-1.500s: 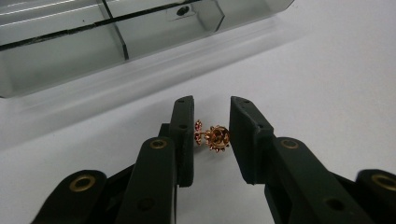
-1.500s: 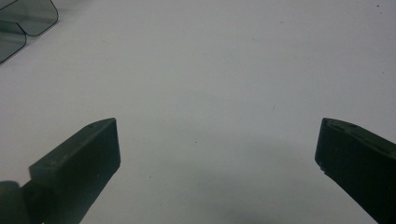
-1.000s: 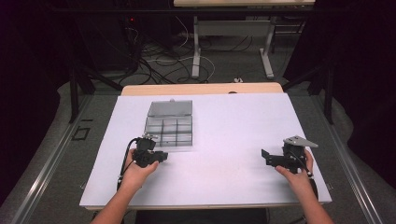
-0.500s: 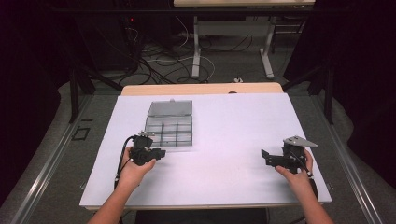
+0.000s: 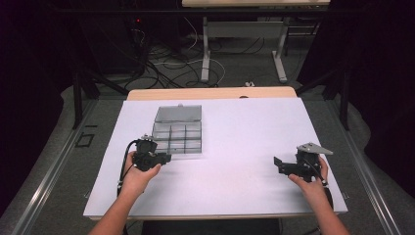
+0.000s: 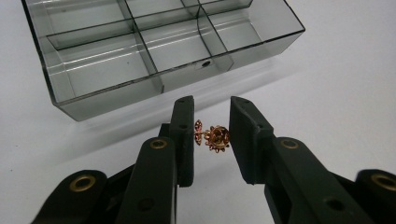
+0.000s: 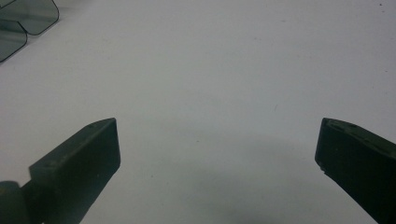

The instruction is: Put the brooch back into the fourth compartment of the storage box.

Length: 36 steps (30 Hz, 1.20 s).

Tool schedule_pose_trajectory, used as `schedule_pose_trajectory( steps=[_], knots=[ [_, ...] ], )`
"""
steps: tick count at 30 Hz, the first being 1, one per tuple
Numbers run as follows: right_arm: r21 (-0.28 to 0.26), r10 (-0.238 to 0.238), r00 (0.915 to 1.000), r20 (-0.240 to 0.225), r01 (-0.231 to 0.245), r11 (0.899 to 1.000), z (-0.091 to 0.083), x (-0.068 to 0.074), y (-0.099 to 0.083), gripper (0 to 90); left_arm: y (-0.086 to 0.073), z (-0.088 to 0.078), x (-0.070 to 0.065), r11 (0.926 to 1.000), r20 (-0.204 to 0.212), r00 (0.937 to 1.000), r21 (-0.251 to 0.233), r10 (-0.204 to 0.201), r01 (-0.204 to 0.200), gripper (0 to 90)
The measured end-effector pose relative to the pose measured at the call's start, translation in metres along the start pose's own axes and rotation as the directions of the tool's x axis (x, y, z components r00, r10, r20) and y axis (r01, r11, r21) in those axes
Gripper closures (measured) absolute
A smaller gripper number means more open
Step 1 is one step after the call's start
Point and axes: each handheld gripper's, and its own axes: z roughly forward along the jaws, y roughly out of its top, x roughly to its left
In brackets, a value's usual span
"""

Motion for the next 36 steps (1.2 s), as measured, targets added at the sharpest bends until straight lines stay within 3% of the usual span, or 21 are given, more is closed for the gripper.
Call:
schedule_pose_trajectory(
  steps=[36],
  knots=[
    [0.005, -0.002, 1.0, 0.005, 0.002, 1.0, 0.0, 0.0, 0.0, 0.0, 0.024, -0.022, 0.012, 0.9978, -0.034, 0.9992, -0.065, -0.019, 0.016, 72.0]
  ],
)
